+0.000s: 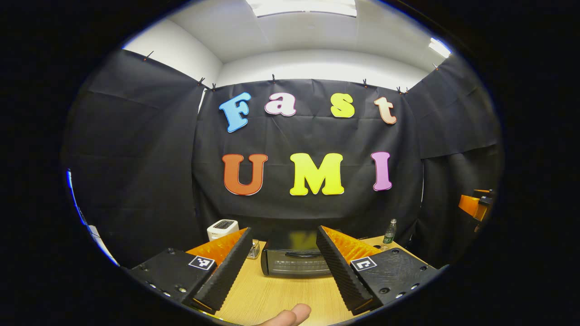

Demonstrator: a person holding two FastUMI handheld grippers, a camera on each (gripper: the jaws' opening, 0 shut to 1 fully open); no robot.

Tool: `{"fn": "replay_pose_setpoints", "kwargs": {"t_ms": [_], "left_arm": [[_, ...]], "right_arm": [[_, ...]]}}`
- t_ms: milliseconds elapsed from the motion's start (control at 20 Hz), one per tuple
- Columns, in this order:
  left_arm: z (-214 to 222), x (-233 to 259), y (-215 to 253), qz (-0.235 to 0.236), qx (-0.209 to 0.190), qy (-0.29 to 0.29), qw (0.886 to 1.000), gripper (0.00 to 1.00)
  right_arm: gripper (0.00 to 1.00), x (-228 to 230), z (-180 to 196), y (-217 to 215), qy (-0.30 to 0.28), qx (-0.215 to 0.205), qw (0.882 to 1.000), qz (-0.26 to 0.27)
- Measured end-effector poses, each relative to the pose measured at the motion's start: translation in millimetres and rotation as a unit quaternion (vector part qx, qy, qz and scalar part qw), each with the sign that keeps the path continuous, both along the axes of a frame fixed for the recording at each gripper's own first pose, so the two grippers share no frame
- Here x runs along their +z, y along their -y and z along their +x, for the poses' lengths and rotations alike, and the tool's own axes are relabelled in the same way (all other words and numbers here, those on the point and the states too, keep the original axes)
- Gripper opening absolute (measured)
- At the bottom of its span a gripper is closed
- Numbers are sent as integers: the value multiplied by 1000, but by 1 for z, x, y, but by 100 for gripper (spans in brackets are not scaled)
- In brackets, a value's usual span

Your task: Open the electric oven with the left hand, put the food in, and close the electric oven.

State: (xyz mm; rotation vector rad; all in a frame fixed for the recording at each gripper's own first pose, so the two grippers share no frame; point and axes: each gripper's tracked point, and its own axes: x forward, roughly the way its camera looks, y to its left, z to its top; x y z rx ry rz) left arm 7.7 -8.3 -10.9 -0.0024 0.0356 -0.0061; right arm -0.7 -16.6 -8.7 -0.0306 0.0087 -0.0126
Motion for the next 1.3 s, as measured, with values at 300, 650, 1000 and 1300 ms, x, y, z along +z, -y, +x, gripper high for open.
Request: {"fn": "replay_pose_setpoints", "kwargs": {"t_ms": [300,650,1000,1300], "left_arm": [[16,-16,4,-1,-2,-18,1000,93],[65,-47,21,-18,-33,-51,998,93],[137,-102,38,-13,-46,-100,994,93],[189,-147,58,-12,-62,-145,987,94]], "right_arm": [[99,-7,5,4,-5,-1,1000,-6],[99,-15,12,9,-3,-4,1000,-10],[99,-29,32,24,-7,-15,1000,-18],[100,-41,55,37,-23,-21,999,-20]]}}
